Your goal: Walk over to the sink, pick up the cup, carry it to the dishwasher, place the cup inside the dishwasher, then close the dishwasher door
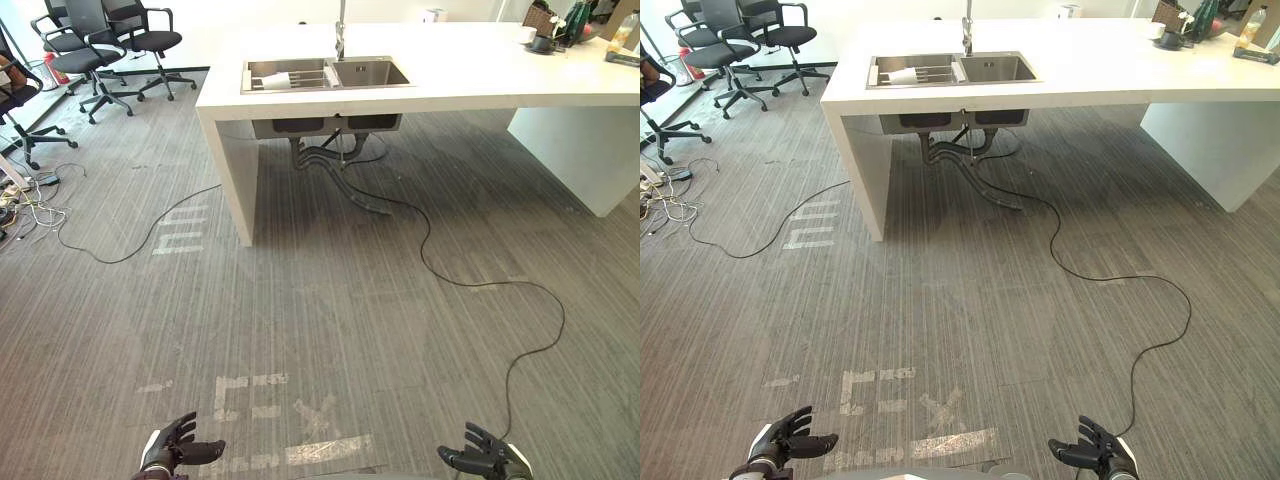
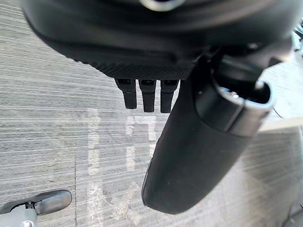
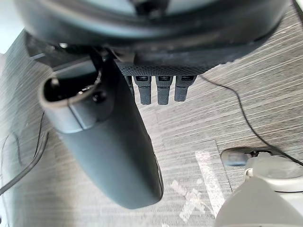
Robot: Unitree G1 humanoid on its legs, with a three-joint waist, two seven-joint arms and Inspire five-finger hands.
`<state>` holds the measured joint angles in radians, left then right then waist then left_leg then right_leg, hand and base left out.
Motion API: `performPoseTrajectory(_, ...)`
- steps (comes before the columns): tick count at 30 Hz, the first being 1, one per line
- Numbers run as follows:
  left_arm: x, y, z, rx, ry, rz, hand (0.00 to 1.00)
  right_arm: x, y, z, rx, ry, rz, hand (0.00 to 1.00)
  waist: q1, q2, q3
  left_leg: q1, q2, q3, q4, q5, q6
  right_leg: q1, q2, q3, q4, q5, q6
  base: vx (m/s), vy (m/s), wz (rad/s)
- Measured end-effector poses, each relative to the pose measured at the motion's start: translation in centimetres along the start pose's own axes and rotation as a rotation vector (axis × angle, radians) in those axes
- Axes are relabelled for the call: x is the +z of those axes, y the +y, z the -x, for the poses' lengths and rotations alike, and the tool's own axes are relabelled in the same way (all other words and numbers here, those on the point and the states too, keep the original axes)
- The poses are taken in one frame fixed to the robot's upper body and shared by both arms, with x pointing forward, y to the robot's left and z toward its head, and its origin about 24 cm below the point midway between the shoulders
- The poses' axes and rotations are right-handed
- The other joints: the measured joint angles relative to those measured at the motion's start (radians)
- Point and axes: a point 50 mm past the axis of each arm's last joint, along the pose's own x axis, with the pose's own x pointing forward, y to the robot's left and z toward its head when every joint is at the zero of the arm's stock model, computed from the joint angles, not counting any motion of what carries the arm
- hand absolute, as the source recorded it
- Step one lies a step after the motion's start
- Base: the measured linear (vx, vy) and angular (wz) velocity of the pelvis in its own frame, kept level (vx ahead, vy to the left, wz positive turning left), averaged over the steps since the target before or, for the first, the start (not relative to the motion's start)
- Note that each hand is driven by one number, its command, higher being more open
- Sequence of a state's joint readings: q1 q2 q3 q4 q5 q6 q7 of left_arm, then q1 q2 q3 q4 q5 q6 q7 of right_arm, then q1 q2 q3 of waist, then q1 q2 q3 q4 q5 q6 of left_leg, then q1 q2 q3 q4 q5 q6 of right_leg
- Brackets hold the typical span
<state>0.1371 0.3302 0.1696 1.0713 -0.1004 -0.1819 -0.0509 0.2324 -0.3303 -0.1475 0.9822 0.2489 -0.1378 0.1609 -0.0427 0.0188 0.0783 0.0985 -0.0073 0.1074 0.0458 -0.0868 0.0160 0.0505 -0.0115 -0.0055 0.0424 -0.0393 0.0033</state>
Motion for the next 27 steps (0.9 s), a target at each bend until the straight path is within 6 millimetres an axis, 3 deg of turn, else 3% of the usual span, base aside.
performPoseTrajectory(16, -1.1, -1.1, 0.2, -0.005, 0.044, 0.087, 0.9, 0.3, 0.3, -0.5, -0.035, -0.007, -0.131, 0.9, 0.002, 0.011, -0.005, 0.004, -0.002, -0.004, -0.012, 0.007, 0.001, 0.015, -0.001, -0.005, -0.026, 0.016, 0.003, 0.0, -0.002, 0.0)
performPoseTrajectory(27, -0.9, -1.5, 0.1, -0.001, 0.028, 0.156, 0.9, 2.0, 0.8, -1.2, -0.053, -0.068, -0.241, 0.9, 0.004, 0.008, 0.003, -0.028, -0.003, 0.009, -0.014, -0.006, -0.001, -0.029, -0.001, 0.007, -0.014, 0.004, 0.007, 0.0, 0.001, -0.04)
